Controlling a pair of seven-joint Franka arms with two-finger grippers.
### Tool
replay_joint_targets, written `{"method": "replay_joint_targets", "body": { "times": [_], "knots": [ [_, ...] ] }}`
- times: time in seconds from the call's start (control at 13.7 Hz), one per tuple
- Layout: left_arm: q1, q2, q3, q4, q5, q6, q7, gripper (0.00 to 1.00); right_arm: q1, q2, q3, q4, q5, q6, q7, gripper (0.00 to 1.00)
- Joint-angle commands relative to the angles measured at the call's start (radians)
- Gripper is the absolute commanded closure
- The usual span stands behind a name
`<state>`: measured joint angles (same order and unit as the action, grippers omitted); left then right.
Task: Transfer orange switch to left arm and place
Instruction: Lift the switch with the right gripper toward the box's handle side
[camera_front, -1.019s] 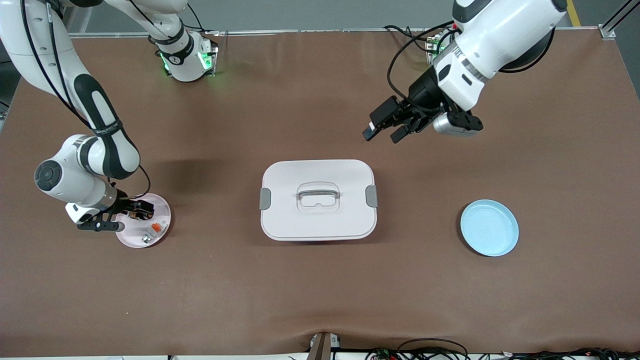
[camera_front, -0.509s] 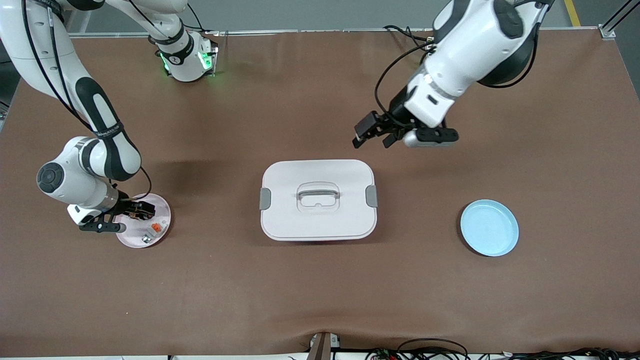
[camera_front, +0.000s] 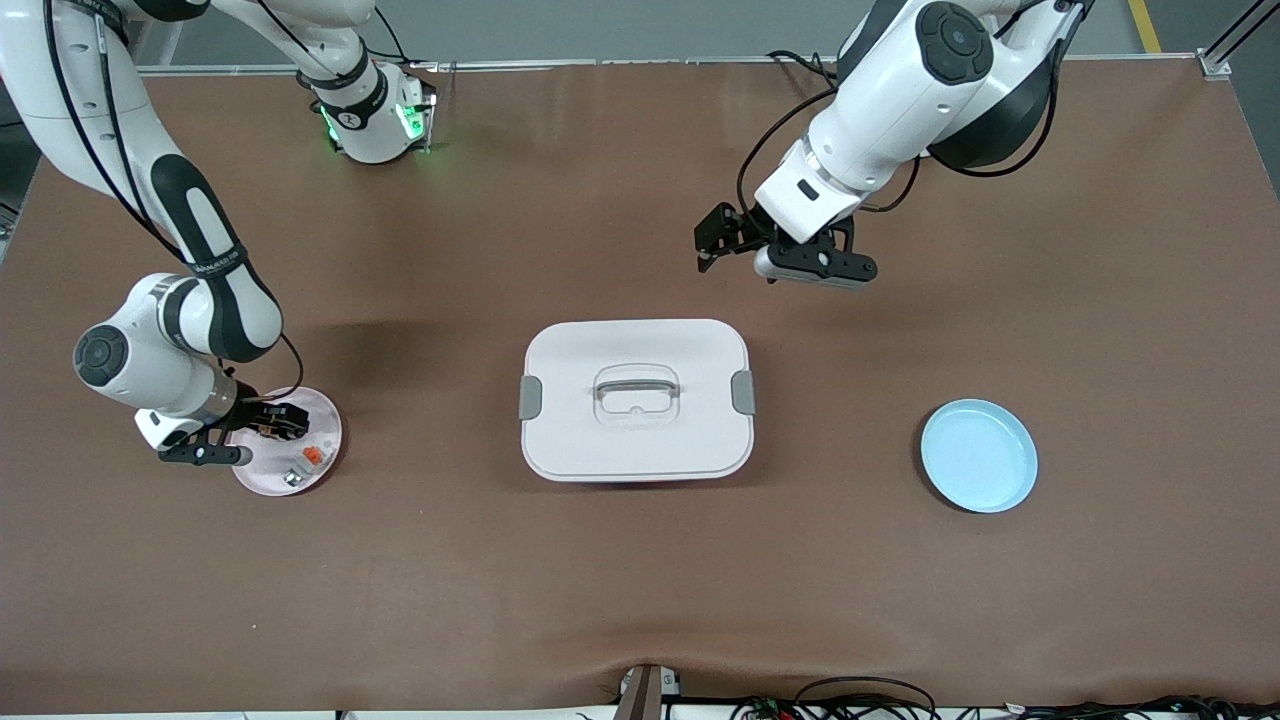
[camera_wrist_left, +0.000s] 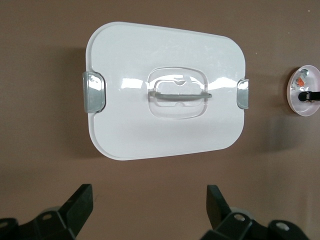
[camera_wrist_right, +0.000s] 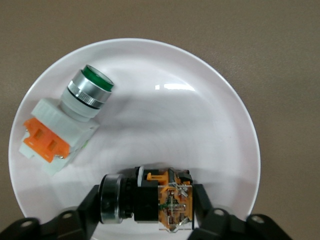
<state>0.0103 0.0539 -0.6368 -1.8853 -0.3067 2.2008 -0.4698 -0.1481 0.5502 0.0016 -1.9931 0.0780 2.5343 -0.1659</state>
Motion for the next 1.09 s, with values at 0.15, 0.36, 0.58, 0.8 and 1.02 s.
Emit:
{"method": "replay_joint_targets", "body": {
  "times": [0.15, 0.36, 0.58, 0.8, 1.02],
  "knots": [
    [0.040, -0.019, 0.003, 0.093, -0.226, -0.026, 0.146, 0.00, -0.011, 0.008, 0.008, 0.016, 0.023, -0.015, -0.018, 1.00],
    [0.149, -0.055, 0.002, 0.087, -0.437, -0.094, 0.351, 0.00, -0.011, -0.004, 0.009, 0.020, 0.066, -0.072, -0.014, 1.00],
    [0.276, -0.057, 0.002, 0.094, -0.632, -0.251, 0.549, 0.00, -0.022, -0.015, 0.006, 0.141, 0.178, -0.321, -0.007, 1.00],
    [0.287, -0.045, 0.005, 0.089, -0.747, -0.262, 0.567, 0.00, -0.042, -0.013, 0.006, 0.331, 0.230, -0.650, 0.148, 1.00],
    [0.286, -0.017, 0.003, 0.095, -0.755, -0.256, 0.554, 0.00, -0.022, -0.029, 0.017, 0.436, 0.236, -0.816, 0.385, 1.00]
  ]
}}
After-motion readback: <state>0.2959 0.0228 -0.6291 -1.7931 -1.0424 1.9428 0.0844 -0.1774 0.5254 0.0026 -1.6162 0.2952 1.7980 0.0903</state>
